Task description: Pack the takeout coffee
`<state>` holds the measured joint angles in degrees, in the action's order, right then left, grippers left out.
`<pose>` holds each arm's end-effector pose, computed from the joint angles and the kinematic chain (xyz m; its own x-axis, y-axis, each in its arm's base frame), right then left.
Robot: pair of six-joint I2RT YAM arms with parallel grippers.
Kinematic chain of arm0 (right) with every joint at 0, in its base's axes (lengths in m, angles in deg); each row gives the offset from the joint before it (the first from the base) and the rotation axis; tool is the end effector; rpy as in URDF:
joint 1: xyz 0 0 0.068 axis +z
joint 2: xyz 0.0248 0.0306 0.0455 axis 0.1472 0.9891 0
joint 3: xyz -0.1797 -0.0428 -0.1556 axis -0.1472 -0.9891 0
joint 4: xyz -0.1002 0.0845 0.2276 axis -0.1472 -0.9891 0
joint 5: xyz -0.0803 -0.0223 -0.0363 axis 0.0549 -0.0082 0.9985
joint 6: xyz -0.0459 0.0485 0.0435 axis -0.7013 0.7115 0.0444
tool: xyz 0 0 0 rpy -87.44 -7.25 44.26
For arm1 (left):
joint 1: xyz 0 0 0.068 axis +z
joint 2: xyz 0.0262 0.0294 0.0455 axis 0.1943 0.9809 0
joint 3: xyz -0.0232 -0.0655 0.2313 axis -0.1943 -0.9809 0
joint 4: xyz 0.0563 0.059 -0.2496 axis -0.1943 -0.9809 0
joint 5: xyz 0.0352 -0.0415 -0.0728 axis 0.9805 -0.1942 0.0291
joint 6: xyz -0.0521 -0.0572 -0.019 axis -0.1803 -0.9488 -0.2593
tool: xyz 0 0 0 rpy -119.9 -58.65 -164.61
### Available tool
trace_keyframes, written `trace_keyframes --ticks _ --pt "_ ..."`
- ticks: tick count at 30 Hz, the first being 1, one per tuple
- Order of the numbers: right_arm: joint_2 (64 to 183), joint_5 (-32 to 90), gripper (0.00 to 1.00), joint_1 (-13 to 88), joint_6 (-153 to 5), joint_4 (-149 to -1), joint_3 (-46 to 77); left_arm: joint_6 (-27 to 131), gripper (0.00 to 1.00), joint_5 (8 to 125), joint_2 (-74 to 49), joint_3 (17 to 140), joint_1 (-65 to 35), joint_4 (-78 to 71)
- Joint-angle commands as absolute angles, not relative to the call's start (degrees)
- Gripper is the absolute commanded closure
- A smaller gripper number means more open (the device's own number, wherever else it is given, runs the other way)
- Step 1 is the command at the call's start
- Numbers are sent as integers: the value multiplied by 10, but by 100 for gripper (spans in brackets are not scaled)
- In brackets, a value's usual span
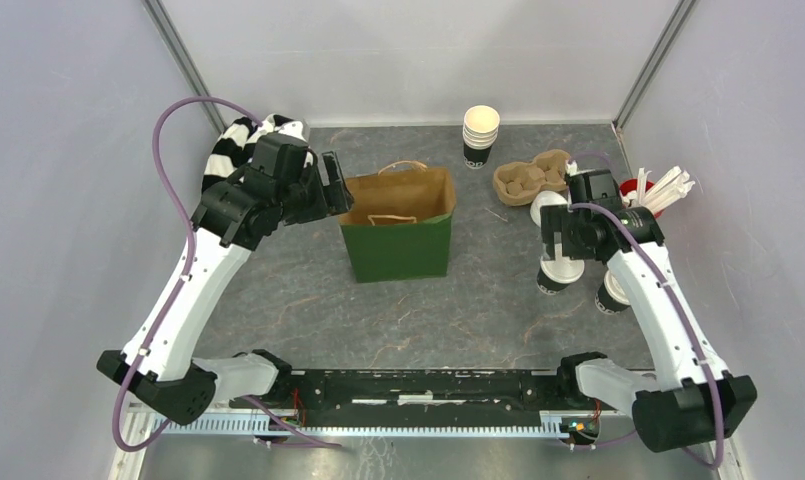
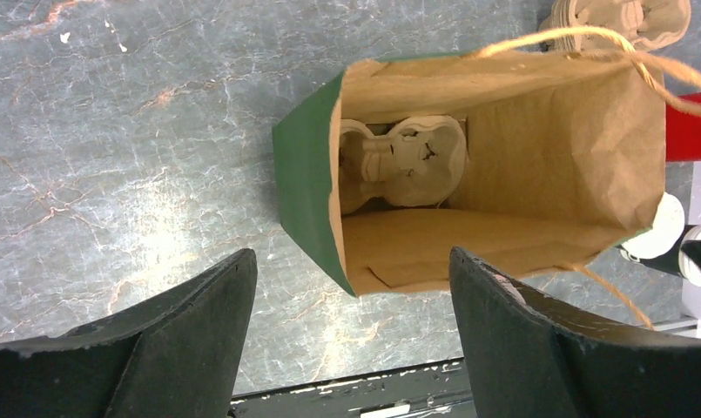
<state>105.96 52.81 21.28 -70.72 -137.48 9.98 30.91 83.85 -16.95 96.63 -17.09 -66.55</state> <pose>0.2309 0.0333 0.2914 -0.8135 -0.0119 -0.5815 0.0775 0.9886 -0.1287 0.2346 -0.1141 0.3782 -0.6869 -0.2410 -0.6857 -0.0093 0.9463 -0.3233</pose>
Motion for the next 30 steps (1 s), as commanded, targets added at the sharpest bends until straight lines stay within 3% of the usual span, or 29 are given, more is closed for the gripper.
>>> trace_keyframes --ticks 1,30 --pt "1054 427 2 152 -727 -1312 31 328 13 833 -193 958 -170 -649" --pt "1089 517 2 138 -575 -1245 -33 356 11 839 -194 941 -169 -655"
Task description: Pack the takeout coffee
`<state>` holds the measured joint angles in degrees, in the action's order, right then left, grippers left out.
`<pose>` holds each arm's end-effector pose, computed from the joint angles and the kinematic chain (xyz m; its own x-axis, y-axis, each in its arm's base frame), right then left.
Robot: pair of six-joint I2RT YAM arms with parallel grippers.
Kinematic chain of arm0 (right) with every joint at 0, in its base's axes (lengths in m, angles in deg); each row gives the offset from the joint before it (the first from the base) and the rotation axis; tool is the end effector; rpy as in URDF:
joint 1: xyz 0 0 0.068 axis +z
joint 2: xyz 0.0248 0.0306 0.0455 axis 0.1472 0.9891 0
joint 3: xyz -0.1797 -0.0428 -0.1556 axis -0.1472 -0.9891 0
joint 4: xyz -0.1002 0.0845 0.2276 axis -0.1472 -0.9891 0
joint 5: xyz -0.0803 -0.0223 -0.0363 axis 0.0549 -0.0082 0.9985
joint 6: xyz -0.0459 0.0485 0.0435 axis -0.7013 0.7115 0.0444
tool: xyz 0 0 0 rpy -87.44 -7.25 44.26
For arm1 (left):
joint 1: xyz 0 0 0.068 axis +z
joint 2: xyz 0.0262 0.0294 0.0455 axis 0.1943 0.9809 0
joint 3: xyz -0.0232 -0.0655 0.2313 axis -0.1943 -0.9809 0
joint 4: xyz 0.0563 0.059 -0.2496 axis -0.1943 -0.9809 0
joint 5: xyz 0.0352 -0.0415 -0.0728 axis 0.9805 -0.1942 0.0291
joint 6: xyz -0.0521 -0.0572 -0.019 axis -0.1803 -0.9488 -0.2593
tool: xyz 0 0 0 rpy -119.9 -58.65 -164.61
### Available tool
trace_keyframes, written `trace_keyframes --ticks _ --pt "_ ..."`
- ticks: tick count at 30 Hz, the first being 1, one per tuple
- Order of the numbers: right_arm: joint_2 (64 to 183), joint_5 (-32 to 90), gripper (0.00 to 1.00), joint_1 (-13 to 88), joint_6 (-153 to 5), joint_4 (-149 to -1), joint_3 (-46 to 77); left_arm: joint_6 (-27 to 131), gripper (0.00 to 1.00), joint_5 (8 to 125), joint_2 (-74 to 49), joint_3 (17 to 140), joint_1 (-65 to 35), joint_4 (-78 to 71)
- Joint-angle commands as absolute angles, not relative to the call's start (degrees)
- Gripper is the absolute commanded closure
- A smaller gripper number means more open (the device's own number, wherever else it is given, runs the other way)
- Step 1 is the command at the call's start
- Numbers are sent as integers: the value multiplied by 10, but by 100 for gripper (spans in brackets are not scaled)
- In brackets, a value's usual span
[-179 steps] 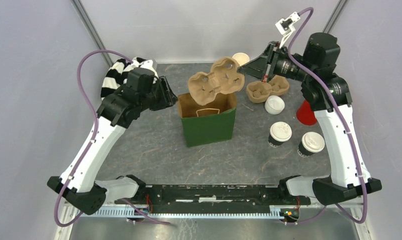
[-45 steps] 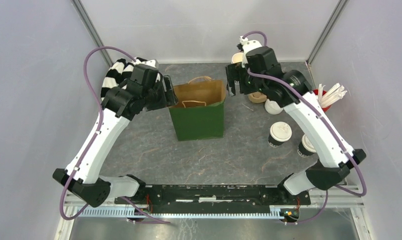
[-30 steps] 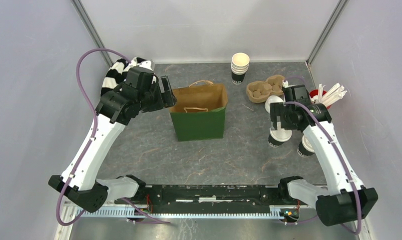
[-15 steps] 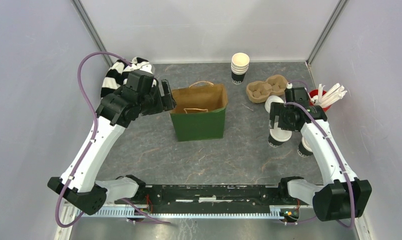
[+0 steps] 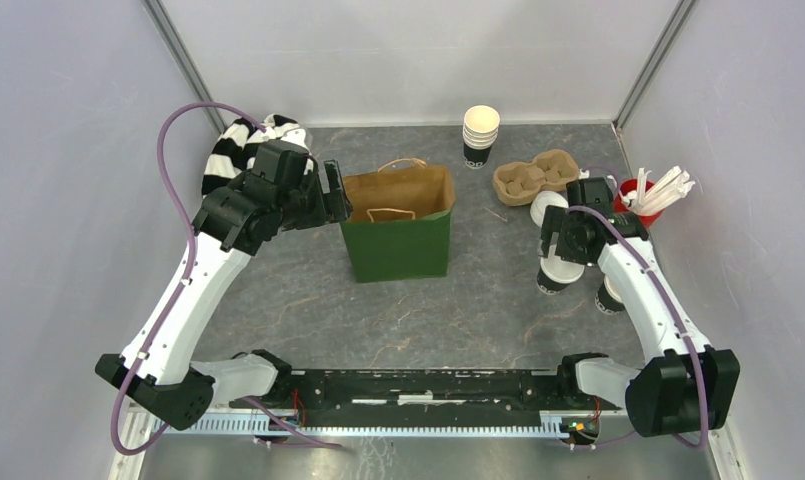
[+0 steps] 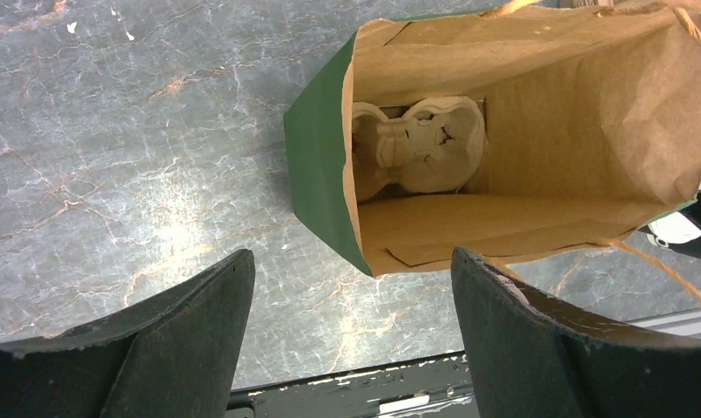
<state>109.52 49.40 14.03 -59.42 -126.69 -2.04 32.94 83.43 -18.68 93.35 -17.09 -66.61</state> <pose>0.2510 0.0096 0.2233 -0.8108 0.2791 -0.5145 0.3267 0.9451 -0.0022 0.2296 -0.1119 0.3670 -0.7065 -0.1973 -0.6796 0.0123 0.9568 -0.2906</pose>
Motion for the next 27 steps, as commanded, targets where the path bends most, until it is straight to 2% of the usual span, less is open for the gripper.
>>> trace_keyframes --ticks 1,5,7,11,17,27 --pt "1087 515 2 139 -574 -1243 -37 357 11 840 -193 940 -169 -655" --pt "1087 511 14 139 -570 -1234 -47 360 11 842 -192 941 -169 -653" --pt "1085 511 16 139 -568 -1232 -49 362 11 841 -191 942 -169 -653" --pt "1083 511 16 139 -568 -1230 -57 365 11 842 -189 943 -169 -653" --pt "1088 505 12 138 -574 -1220 -65 366 11 839 -185 944 -169 -651" --pt "1086 505 13 139 -580 -1213 -80 368 11 839 -184 945 -169 -651"
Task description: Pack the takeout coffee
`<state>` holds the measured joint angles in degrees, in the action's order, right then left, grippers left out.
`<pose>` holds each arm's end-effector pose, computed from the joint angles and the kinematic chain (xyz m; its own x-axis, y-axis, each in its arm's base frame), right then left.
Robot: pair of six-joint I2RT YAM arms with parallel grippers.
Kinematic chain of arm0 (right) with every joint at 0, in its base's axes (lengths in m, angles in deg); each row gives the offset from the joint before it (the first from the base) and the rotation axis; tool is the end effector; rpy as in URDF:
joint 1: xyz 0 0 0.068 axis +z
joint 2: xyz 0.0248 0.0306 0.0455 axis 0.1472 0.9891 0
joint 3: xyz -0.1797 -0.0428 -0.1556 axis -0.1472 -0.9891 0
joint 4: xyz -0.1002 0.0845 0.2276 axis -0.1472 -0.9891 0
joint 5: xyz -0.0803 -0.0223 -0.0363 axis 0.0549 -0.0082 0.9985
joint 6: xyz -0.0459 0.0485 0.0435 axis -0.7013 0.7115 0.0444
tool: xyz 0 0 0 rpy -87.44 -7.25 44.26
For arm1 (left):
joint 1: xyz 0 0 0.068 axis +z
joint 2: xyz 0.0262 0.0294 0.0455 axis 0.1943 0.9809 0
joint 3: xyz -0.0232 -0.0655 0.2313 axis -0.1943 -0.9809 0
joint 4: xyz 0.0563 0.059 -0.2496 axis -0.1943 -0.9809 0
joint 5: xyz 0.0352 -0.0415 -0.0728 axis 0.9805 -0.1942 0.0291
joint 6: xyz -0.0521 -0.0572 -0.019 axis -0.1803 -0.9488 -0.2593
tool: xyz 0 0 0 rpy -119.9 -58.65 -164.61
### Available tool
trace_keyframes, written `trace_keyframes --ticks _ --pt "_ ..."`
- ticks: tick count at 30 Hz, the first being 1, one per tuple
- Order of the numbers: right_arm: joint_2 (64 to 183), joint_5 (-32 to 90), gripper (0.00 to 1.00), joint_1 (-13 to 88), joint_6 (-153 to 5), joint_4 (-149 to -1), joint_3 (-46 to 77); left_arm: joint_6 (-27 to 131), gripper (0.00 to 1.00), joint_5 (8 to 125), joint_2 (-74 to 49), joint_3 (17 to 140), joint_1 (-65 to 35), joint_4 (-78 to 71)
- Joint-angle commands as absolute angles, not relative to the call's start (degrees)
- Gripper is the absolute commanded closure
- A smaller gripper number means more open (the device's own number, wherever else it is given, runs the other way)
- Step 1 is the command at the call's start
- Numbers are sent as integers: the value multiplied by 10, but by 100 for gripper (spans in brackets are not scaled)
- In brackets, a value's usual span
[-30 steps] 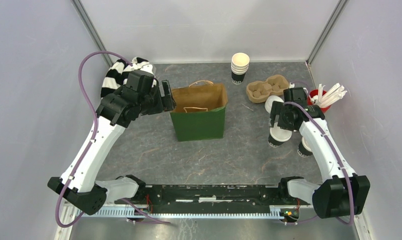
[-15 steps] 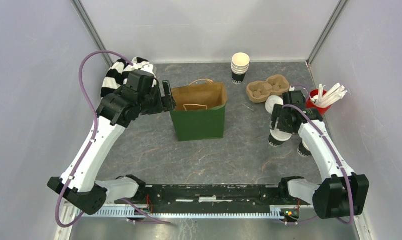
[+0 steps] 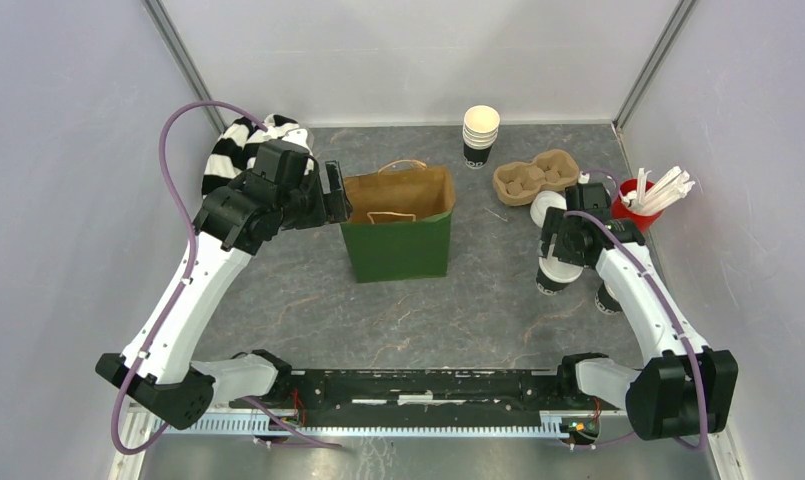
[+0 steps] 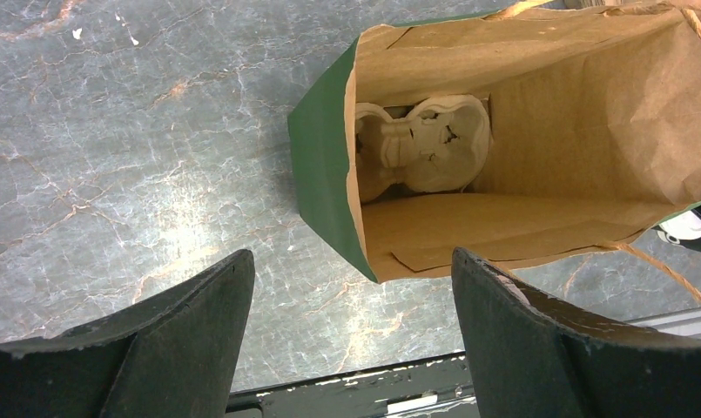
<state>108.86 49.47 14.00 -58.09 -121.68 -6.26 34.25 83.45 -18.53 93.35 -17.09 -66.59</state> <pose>0.2524 0.0095 0.2083 -0.7894 0.3026 -0.5342 0.3462 0.9380 0.0198 0.2302 -0.1123 0.3664 -0.7073 -0.1747 -0.6850 0.0277 0.9614 -0.2738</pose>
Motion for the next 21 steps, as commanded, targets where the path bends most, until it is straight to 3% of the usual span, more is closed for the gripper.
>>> trace_keyframes --ticks 1,10,21 --pt "1084 504 14 139 -580 -1213 -82 368 11 838 -184 946 -168 -651" --pt "1065 493 21 139 -607 -1226 -56 359 11 854 -179 945 -169 -659" --pt "981 356 23 139 -804 -1172 15 352 17 837 -138 988 -133 -667"
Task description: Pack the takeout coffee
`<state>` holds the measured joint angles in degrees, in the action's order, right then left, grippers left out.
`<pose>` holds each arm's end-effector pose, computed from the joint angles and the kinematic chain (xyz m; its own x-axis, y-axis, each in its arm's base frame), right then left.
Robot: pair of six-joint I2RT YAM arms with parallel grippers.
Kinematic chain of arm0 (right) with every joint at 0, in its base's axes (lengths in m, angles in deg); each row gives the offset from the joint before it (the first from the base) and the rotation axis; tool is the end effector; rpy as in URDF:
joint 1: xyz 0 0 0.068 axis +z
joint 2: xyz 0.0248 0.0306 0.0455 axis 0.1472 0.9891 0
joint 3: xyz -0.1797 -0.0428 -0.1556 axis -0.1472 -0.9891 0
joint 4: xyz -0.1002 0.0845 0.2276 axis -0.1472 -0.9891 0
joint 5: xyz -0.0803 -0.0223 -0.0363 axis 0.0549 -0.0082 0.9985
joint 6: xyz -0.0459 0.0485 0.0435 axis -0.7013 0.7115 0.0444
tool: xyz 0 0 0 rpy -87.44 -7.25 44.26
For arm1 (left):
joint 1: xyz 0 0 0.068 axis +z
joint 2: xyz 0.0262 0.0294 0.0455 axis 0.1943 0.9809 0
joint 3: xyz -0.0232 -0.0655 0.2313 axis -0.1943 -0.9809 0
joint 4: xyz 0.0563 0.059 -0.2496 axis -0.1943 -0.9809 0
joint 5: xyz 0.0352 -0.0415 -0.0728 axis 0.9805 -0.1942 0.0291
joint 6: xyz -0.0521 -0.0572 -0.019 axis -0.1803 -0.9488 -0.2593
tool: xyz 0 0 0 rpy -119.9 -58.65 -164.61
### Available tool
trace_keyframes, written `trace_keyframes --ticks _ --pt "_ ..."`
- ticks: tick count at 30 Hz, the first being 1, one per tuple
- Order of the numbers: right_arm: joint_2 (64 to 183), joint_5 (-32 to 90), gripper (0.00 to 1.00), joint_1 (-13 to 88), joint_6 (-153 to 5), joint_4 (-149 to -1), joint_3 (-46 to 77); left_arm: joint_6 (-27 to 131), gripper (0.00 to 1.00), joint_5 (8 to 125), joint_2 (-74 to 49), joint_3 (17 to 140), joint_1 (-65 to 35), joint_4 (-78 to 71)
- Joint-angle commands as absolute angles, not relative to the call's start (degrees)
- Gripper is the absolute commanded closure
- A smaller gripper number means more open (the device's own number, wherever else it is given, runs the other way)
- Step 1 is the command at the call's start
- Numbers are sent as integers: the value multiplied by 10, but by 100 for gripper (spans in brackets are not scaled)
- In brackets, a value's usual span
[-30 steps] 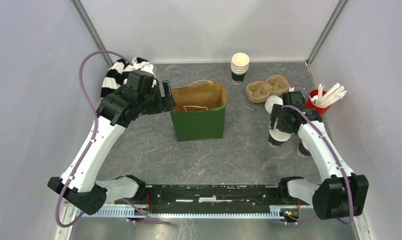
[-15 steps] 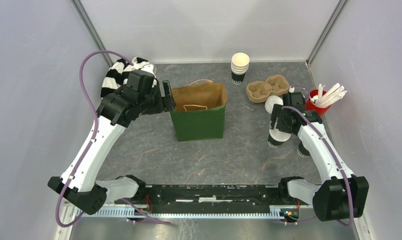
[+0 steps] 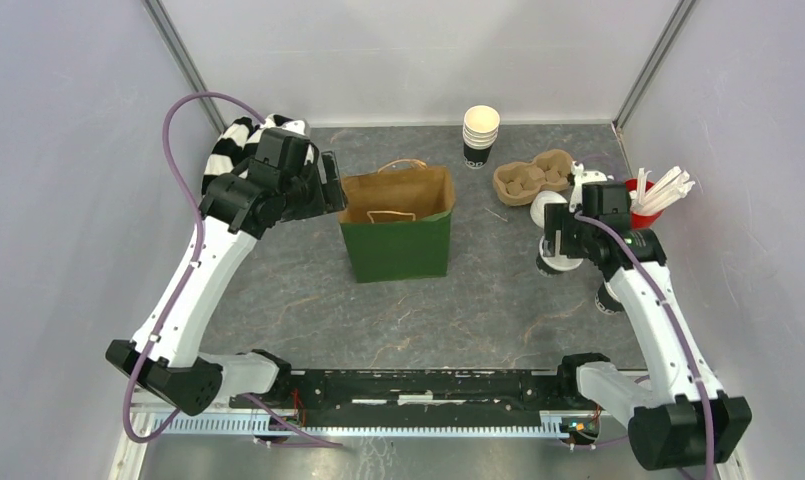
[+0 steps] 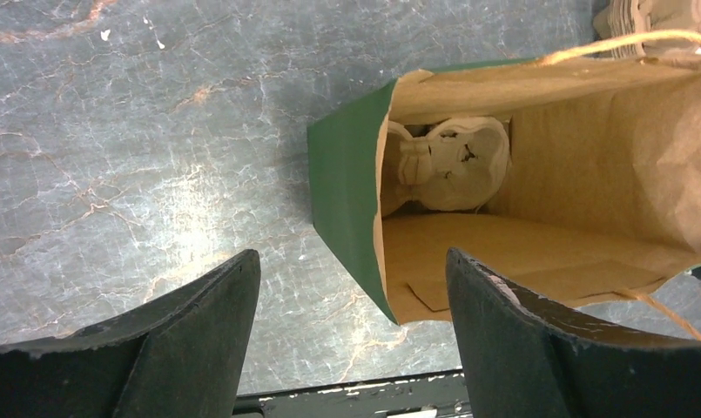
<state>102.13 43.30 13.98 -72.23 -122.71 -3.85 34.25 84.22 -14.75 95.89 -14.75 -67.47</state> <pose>0.2408 0.0157 0.2465 -0.7783 0.0742 -0.6235 0.0903 0.9959 0.0058 0.2471 -0.1079 0.3630 -0.7174 -0.1936 -0.6692 -0.0285 0.9680 -0.2494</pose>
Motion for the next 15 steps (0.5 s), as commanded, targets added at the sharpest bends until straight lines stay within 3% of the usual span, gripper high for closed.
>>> trace_keyframes --ticks 1,6,11,15 --pt "973 323 23 138 -823 -1158 29 352 17 836 -134 988 -131 -665" --pt "940 138 27 139 -832 -1073 94 361 27 832 -115 987 -127 -641" --pt "981 -20 29 140 -767 -997 182 371 35 816 -87 985 -127 -624" --pt "1041 -63 31 171 -734 -981 274 371 45 791 -71 971 -126 -587"
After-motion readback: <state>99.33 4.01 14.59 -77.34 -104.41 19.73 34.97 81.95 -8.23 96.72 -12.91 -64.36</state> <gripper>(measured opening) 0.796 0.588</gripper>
